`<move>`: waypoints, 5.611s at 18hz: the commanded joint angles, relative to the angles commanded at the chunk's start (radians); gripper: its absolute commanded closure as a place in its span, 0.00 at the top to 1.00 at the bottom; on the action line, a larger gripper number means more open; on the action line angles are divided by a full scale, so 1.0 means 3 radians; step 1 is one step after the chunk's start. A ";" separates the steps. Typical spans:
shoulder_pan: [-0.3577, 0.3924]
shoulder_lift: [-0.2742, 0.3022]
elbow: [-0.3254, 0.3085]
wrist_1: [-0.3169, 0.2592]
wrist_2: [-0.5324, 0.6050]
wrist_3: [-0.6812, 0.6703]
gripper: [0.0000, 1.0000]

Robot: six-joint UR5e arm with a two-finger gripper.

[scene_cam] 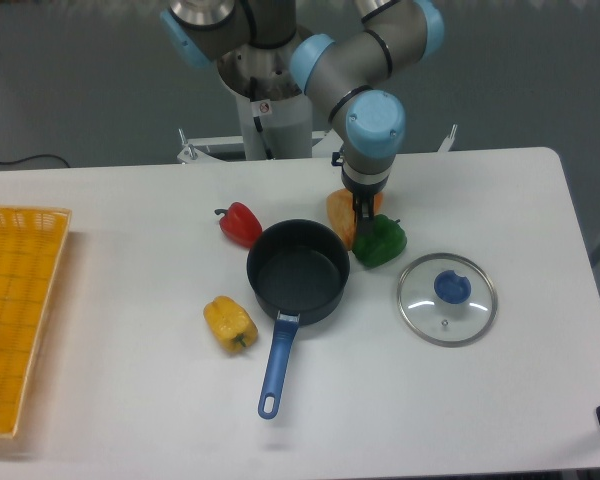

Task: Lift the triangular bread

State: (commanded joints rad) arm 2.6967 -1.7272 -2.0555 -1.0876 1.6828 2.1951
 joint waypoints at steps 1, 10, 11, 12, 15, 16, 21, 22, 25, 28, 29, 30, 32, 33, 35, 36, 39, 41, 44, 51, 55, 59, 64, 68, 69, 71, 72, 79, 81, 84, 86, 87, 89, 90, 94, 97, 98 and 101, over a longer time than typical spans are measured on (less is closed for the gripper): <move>0.0010 0.0005 -0.0005 0.0005 0.0000 0.0010 1.00; -0.0026 -0.0010 0.0015 0.0051 -0.0128 0.0490 1.00; -0.0010 -0.0010 0.0020 0.0051 -0.0143 0.0552 1.00; -0.0005 -0.0005 0.0020 0.0051 -0.0168 0.0608 1.00; 0.0000 -0.0036 0.0015 0.0051 -0.0174 0.0685 1.00; 0.0010 -0.0036 -0.0005 0.0051 -0.0179 0.0746 1.00; 0.0061 -0.0041 -0.0066 0.0051 -0.0240 0.0930 1.00; 0.0077 -0.0046 -0.0082 0.0056 -0.0245 0.0996 1.00; 0.0169 -0.0046 -0.0158 0.0102 -0.0388 0.1069 1.00; 0.0174 -0.0056 -0.0164 0.0107 -0.0409 0.1105 1.00; 0.0179 -0.0092 -0.0164 0.0113 -0.0414 0.1105 1.00; 0.0179 -0.0117 -0.0164 0.0128 -0.0414 0.1099 1.00; 0.0184 -0.0123 -0.0159 0.0128 -0.0435 0.1094 1.00; 0.0199 -0.0123 -0.0159 0.0128 -0.0430 0.1099 1.00; 0.0194 -0.0123 -0.0153 0.0133 -0.0430 0.1105 1.00; 0.0194 -0.0123 -0.0143 0.0148 -0.0430 0.1105 1.00; 0.0199 -0.0153 -0.0123 0.0159 -0.0430 0.1110 1.00; 0.0199 -0.0159 -0.0128 0.0179 -0.0424 0.1110 1.00; 0.0205 -0.0199 -0.0153 0.0261 -0.0424 0.1110 0.97; 0.0240 -0.0189 -0.0153 0.0266 -0.0414 0.1074 0.67; 0.0225 -0.0179 -0.0143 0.0261 -0.0409 0.1013 0.56; 0.0215 -0.0174 -0.0087 0.0246 -0.0399 0.0921 0.48; 0.0194 -0.0179 0.0000 0.0230 -0.0378 0.0839 0.43; 0.0189 -0.0174 0.0087 0.0123 -0.0378 0.0823 0.43; 0.0189 -0.0169 0.0117 0.0067 -0.0378 0.0823 0.43; 0.0184 -0.0159 0.0184 -0.0045 -0.0378 0.0793 0.43; 0.0184 -0.0154 0.0194 -0.0061 -0.0378 0.0782 0.43; 0.0169 -0.0077 0.0332 -0.0352 -0.0378 0.0757 0.43; 0.0169 -0.0056 0.0419 -0.0475 -0.0378 0.0696 0.43; 0.0164 -0.0021 0.0501 -0.0644 -0.0368 0.0609 0.43; 0.0164 -0.0021 0.0516 -0.0644 -0.0363 0.0593 0.48; 0.0154 -0.0036 0.0486 -0.0644 -0.0358 0.0583 0.67; 0.0123 -0.0061 0.0369 -0.0609 -0.0327 0.0588 0.95; 0.0118 -0.0061 0.0318 -0.0517 -0.0307 0.0583 0.99; 0.0113 -0.0102 0.0184 -0.0286 -0.0276 0.0614 1.00; 0.0072 -0.0133 0.0194 -0.0261 -0.0205 0.0619 1.00; 0.0046 -0.0173 0.0199 -0.0220 -0.0144 0.0614 1.00; 0.0021 -0.0235 0.0174 -0.0107 -0.0138 0.0598 1.00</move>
State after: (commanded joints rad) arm 2.7029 -1.7977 -2.0034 -1.1198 1.6414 2.3746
